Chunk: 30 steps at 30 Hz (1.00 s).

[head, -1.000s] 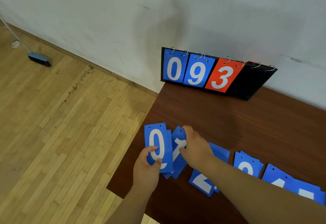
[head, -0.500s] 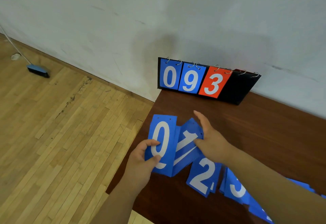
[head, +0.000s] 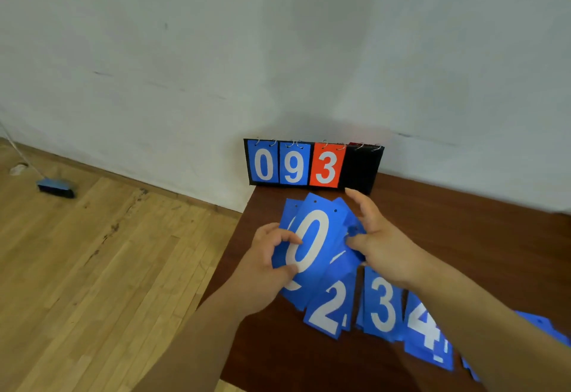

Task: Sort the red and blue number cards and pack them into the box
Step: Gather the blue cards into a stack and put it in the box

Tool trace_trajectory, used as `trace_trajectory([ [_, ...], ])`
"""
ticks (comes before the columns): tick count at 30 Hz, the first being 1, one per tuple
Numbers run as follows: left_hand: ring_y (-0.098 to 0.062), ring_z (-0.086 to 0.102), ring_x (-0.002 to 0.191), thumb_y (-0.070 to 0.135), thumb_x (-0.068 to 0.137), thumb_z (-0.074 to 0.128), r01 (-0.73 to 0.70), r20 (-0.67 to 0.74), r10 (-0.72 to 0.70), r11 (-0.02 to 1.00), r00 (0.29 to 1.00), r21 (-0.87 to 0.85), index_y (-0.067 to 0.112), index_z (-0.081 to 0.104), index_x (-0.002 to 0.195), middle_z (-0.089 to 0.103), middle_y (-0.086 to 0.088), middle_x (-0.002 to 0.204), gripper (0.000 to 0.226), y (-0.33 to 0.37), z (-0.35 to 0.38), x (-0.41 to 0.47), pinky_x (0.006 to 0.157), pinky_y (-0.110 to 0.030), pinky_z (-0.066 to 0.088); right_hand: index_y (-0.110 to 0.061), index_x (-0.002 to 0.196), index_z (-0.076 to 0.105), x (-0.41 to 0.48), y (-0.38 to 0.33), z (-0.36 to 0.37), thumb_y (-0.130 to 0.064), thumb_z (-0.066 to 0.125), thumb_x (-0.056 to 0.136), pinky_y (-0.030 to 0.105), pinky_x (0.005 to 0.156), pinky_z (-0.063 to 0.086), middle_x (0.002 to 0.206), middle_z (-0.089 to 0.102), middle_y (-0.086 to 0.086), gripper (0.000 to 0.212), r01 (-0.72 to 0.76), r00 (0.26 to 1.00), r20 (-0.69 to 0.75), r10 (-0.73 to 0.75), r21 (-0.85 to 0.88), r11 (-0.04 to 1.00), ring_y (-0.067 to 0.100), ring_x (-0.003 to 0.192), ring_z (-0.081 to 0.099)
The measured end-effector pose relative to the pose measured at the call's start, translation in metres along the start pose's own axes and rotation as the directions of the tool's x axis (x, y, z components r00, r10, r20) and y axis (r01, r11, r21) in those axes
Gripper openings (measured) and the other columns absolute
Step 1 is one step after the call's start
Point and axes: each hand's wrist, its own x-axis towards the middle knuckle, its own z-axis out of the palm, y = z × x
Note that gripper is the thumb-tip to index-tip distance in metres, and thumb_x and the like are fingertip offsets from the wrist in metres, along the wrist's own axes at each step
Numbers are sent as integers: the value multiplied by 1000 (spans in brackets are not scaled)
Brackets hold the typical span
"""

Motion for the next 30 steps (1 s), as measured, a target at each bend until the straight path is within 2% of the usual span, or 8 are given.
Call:
trace_trajectory([
  [9,18,40,122,15,96,64,-63,66,50,977,997,205,45,53,117,38,39,125,38,39,36,-32,94,-13,44,-65,139,31,-45,11,-12,-18,57,94,61,93,55,142,46,-3,71,-85,992,112,49,337,938,34,110,70],
  [13,15,45,120,18,98,64,-55,85,39,979,996,197,45,51,122,41,38,126,39,59,61,-46,93,-14,50,-63,146,21,-73,25,-30,-20,65,97,52,75,61,140,51,1,78,8,999,-34,-9,-13,1000,34,95,69],
  [15,7,49,123,25,97,65,-55,91,34,968,995,244,50,47,126,46,34,128,42,67,75,-52,99,-22,50,-66,144,20,-83,33,-41,-12,62,96,47,62,54,126,58,23,83,27,998,-55,-30,-61,998,32,66,55],
  [17,4,45,126,34,97,66,-37,98,8,954,995,296,55,45,128,45,31,132,43,77,88,-56,104,-26,46,-68,141,22,-92,40,-54,-7,60,94,48,61,50,116,60,20,86,34,999,-36,-36,-44,998,31,65,47],
  [20,-3,54,125,25,97,69,52,163,-64,996,985,75,53,53,122,50,27,134,41,92,112,-61,97,-31,57,-62,143,28,-109,44,-74,0,57,94,44,62,45,107,53,-15,84,59,998,-1,-60,-43,997,30,64,44],
  [24,-7,68,109,7,97,65,112,161,-85,980,983,-165,38,61,120,61,13,127,38,110,154,-72,85,-30,61,-54,140,37,-135,49,-93,-4,65,94,31,56,53,127,46,-11,74,82,995,-51,-84,-32,996,13,58,62],
  [27,-10,69,109,3,99,60,91,2,-95,946,995,-311,34,58,118,63,7,128,37,115,187,-77,87,-35,61,-54,131,46,-154,67,-106,-14,70,94,50,72,63,120,59,-4,60,80,987,-145,-71,59,995,24,86,75],
  [30,-9,68,109,1,100,55,58,-87,-91,944,992,-323,35,52,121,62,7,128,40,121,220,-83,86,-34,61,-42,129,50,-175,89,-110,-8,66,96,55,78,62,115,71,4,50,37,997,-82,-12,307,951,26,92,76],
])
